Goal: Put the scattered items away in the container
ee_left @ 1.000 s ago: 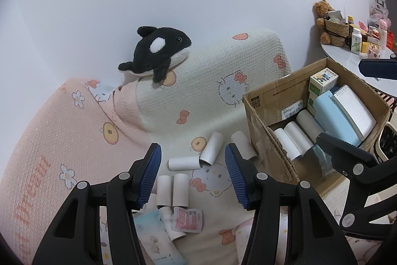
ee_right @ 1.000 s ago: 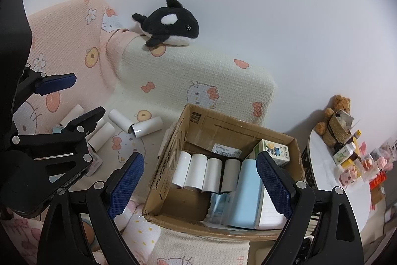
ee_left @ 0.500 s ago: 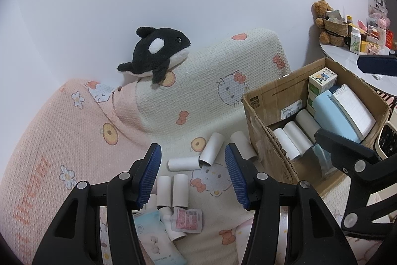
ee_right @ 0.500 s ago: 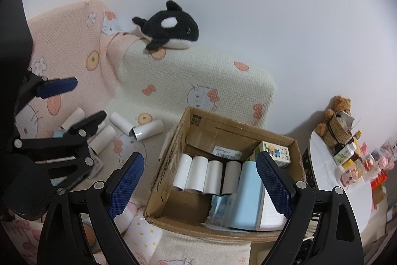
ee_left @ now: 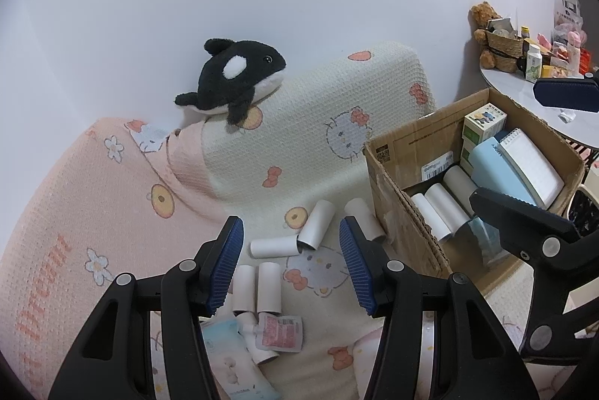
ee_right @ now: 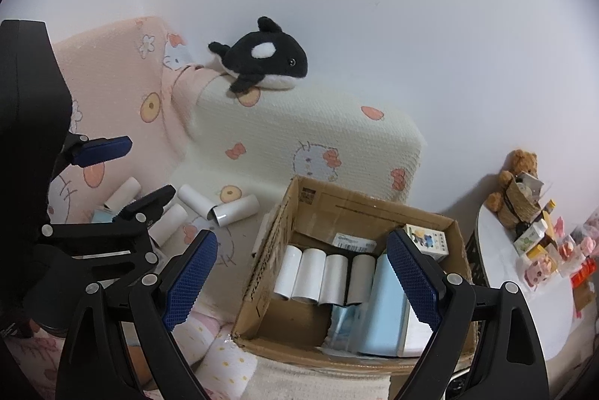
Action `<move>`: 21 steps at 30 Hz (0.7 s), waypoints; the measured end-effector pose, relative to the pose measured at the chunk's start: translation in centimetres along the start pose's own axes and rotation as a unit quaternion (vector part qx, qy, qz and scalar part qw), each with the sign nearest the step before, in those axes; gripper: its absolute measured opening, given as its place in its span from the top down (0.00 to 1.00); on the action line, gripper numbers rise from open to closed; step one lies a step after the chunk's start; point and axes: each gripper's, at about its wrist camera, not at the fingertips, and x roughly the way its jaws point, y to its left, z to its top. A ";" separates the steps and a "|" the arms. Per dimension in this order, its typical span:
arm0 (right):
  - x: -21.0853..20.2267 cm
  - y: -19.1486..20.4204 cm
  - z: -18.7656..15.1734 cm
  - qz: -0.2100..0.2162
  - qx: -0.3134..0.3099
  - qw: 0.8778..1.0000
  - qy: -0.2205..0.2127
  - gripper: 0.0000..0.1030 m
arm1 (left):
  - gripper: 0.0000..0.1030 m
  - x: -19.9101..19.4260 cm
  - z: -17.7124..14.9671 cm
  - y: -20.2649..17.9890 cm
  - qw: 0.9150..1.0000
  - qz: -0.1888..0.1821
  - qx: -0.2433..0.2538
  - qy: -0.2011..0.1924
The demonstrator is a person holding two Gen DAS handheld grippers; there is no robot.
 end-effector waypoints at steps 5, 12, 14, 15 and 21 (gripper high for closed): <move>0.3 0.2 0.3 0.033 -0.005 0.999 -0.006 0.12 | 0.44 1.2 -0.5 1.0 0.999 -0.013 -0.026 0.016; 0.2 1.2 1.7 0.127 -0.014 0.990 -0.056 0.12 | 0.44 2.9 -2.1 3.4 0.997 0.004 -0.072 0.035; 0.7 1.6 2.2 0.122 -0.017 0.990 -0.065 0.12 | 0.44 3.7 -2.7 4.0 0.995 -0.002 -0.086 0.048; 1.0 1.7 2.3 0.125 -0.013 0.990 -0.068 0.12 | 0.44 4.1 -3.1 4.3 0.994 -0.001 -0.093 0.053; 3.0 1.7 2.9 0.086 0.023 0.991 -0.097 0.12 | 0.44 5.6 -6.1 7.1 0.981 -0.072 -0.178 -0.002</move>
